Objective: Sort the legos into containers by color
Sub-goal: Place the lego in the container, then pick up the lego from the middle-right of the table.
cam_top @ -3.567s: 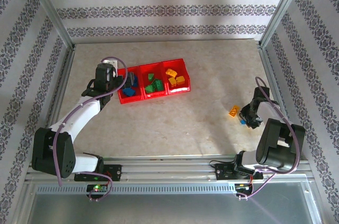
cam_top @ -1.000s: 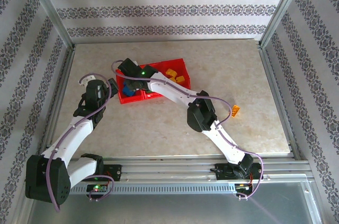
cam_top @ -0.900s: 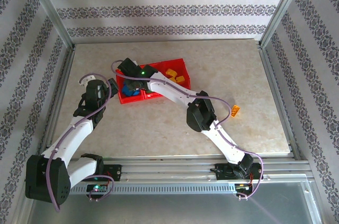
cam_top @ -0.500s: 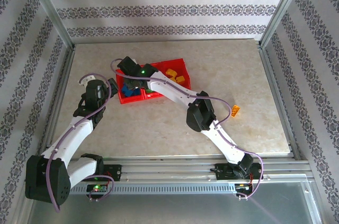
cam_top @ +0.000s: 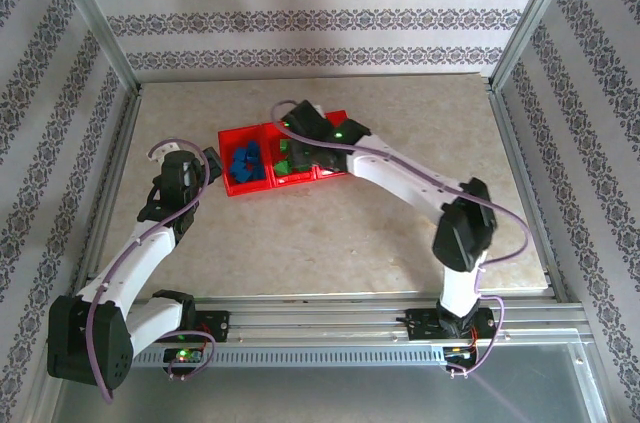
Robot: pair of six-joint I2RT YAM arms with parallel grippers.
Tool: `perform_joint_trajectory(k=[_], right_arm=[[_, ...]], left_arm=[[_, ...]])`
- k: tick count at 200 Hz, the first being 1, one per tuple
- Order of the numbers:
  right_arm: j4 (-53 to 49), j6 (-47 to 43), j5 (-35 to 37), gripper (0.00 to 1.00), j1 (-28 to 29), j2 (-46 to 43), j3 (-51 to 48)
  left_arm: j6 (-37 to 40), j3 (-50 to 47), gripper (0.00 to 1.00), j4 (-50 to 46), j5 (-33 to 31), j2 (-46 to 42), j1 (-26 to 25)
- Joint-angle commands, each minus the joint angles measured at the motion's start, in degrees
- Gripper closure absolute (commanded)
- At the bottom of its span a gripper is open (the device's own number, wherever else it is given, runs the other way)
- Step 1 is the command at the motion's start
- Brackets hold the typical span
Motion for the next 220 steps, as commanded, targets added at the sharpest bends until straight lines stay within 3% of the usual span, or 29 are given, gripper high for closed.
perform_joint_trajectory(k=[1, 55, 111, 165, 220], right_arm=[[0.0, 6.8, 2.7, 0.41, -3.6, -6.6, -10.0], [-0.2, 16.4, 1.8, 0.37, -16.1, -23.7, -35.2], [-0.3, 17.5, 0.1, 0.32, -29.7, -33.0, -48.2], [1.5, 14.5, -1.3, 0.21, -36.5, -33.2, -51.1], [5.7, 9.4, -4.0, 0.21, -39.9, -24.9, -49.2]], left_arm=[[1.3, -0.2, 0.0, 1.8, 0.4, -0.3, 0.9], [1.1, 0.2, 0.0, 2.8, 2.4, 1.6, 1.0], [0.7, 0.7, 0.0, 3.5, 4.4, 3.2, 1.0], [0.8, 1.1, 0.0, 3.4, 5.2, 4.0, 1.0], [0.6, 1.5, 0.0, 3.2, 6.1, 4.6, 1.0]])
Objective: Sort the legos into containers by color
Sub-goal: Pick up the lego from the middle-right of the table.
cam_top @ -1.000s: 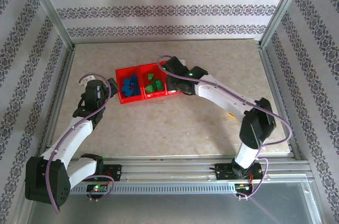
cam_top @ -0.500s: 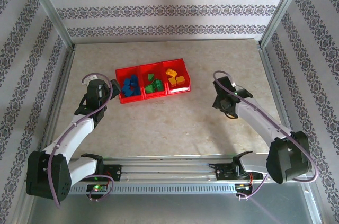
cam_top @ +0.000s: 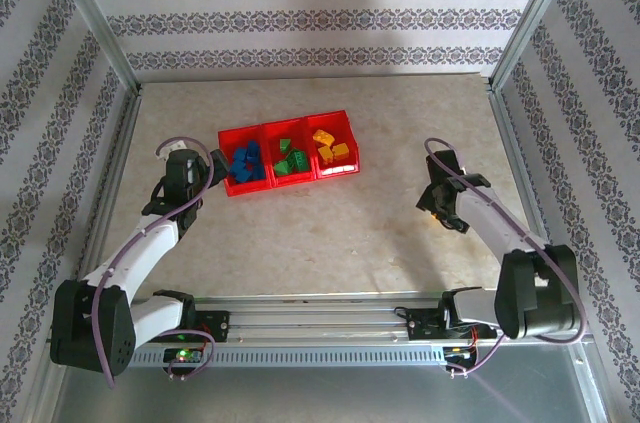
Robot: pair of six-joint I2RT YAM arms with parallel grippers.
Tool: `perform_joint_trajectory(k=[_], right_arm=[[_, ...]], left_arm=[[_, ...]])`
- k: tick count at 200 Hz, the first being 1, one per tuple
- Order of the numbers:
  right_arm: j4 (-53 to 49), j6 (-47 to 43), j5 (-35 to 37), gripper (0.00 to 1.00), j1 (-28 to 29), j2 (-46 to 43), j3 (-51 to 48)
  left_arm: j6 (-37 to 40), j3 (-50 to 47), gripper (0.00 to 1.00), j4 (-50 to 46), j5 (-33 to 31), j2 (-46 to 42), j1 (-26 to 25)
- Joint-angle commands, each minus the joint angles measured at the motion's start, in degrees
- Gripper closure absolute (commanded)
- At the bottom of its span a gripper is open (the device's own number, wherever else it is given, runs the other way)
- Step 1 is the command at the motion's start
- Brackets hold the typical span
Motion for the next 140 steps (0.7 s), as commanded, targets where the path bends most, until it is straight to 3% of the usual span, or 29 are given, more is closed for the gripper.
perform_joint_trajectory(k=[1, 70, 140], right_arm=[[2.7, -3.4, -1.7, 0.21, -1.6, 3.7, 1.3], [6.4, -7.8, -4.9, 0.33, -4.5, 15.6, 6.5], [8.7, -8.4, -8.9, 0.48, -5.4, 19.4, 7.2]], left_arm=[[0.6, 1.5, 0.0, 1.7, 0.9, 0.4, 0.7], [0.5, 1.5, 0.0, 0.7, 1.0, -0.1, 0.7], [0.7, 1.8, 0.0, 0.6, 0.6, -0.3, 0.7]])
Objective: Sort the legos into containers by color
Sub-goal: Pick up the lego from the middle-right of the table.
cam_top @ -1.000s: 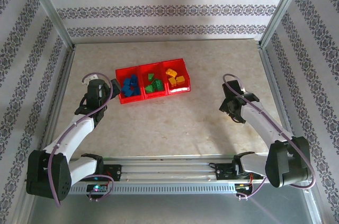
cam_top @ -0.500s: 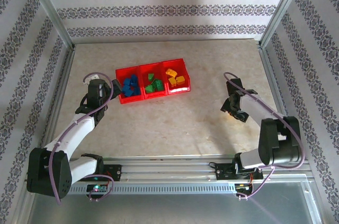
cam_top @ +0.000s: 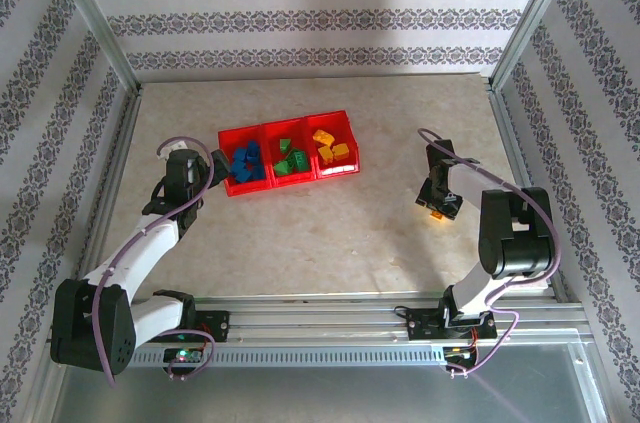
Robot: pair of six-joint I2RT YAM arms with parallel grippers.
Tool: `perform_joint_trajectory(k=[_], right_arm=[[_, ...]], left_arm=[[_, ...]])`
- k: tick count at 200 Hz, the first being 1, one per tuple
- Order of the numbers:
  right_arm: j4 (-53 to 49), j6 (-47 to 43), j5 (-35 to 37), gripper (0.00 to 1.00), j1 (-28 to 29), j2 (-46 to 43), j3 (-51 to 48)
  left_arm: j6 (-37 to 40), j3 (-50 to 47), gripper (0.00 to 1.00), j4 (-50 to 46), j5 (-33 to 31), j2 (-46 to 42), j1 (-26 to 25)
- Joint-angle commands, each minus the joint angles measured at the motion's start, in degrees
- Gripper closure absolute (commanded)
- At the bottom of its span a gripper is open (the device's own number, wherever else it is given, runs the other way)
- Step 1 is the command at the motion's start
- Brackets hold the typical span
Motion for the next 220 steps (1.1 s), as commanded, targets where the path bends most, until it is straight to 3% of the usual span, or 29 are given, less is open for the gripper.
perform_joint_trajectory(k=[1, 40, 76, 146, 220], right_arm=[[0.9, -0.8, -2.3, 0.49, -0.7, 1.2, 1.1], [1.1, -1.0, -4.9, 0.63, -0.6, 1.0, 1.5], [0.5, -1.4, -5.1, 0.69, 1.0, -1.0, 2.0], [-1.2, -0.2, -2.3, 0.7, 11.0, -2.9, 9.7], [-2.1, -0.9, -1.4, 0.7, 21.8, 5.4, 28.3]], left_arm=[[0.7, 1.8, 0.0, 0.6, -0.3, -0.5, 0.7], [0.8, 2.0, 0.0, 0.6, -0.2, -0.2, 0.7], [0.9, 1.9, 0.0, 0.5, -0.2, -0.2, 0.7], [0.8, 1.7, 0.0, 0.6, 0.1, -0.3, 0.7], [0.3, 1.7, 0.0, 0.0, 0.5, -1.1, 0.7]])
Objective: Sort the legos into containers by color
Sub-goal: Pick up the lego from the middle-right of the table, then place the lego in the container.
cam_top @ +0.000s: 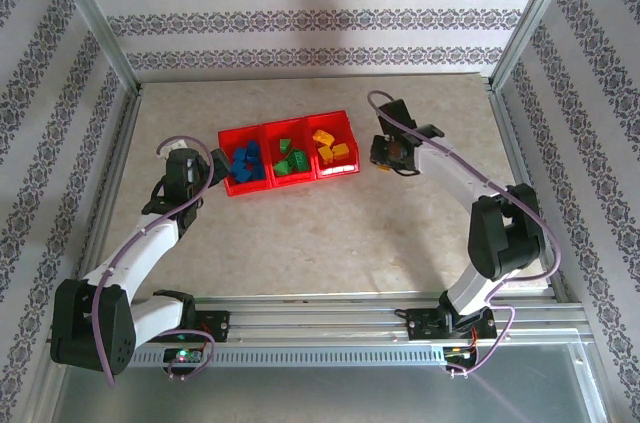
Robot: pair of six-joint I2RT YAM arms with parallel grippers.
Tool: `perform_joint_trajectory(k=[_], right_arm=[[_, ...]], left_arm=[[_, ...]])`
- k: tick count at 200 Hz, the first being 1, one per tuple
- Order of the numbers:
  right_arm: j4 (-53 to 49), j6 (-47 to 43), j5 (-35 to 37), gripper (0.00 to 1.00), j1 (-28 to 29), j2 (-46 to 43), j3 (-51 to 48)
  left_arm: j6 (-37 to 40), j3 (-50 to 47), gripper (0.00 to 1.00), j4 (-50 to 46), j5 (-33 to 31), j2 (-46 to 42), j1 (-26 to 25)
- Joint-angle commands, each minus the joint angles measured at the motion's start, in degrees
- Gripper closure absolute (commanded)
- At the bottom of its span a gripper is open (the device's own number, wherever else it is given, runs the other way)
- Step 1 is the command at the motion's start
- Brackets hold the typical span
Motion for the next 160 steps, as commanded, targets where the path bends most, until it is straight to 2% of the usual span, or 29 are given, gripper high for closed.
perform_joint_trajectory(k=[1, 83, 160], right_arm=[[-1.4, 0.1, 1.3, 0.7, 2.6, 3.2, 5.6], [-4.2, -2.5, 1.1, 0.7, 8.3, 16.4, 23.0], [-9.1, -5.9, 4.9, 0.69, 9.7, 26.8, 36.1]], left_arm=[[0.3, 1.3, 0.0, 0.0, 0.4, -1.0, 0.7], [0.3, 1.4, 0.0, -0.8, 0.7, -1.4, 0.7], [0.9, 1.5, 0.0, -1.6, 1.1, -1.0, 0.7]])
